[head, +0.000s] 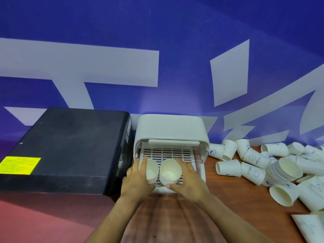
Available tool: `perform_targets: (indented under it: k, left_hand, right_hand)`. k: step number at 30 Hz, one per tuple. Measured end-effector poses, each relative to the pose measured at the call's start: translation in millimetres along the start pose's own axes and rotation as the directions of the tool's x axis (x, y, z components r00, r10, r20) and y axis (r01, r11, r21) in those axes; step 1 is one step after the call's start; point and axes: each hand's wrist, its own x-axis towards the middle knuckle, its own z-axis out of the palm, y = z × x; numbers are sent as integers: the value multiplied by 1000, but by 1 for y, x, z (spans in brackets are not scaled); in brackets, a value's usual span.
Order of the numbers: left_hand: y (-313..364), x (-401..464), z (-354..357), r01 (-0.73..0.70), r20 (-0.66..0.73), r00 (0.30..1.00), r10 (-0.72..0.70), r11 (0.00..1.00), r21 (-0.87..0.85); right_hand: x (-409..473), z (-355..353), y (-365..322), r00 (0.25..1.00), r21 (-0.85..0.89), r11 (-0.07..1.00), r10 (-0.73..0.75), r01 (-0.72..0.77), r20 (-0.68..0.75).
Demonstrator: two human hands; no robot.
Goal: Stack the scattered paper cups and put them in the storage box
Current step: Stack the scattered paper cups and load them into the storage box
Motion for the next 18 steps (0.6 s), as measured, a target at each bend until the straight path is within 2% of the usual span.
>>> perform_targets:
  k: [9,12,16,18]
  left_hand:
    - [18,-45,-3,-236,-146,966,212,956,-174]
    - [33,-60,-1,-267,-154,960,234,932,-246]
    - [54,-74,14,-353,-163,933,320,901,-251]
    - [65,-79,28,-378,-118,925,360,893,-243]
  right_hand:
    - [-42,-23,20,998,29,1000,-10,12,-57]
    - [-67,-37,31,998,18,1000,16,-15,-68]
    - [-103,-53,57,993,1,998,64,-64,-101]
    - [-123,-57,73,985,5,993,121,-121,-122]
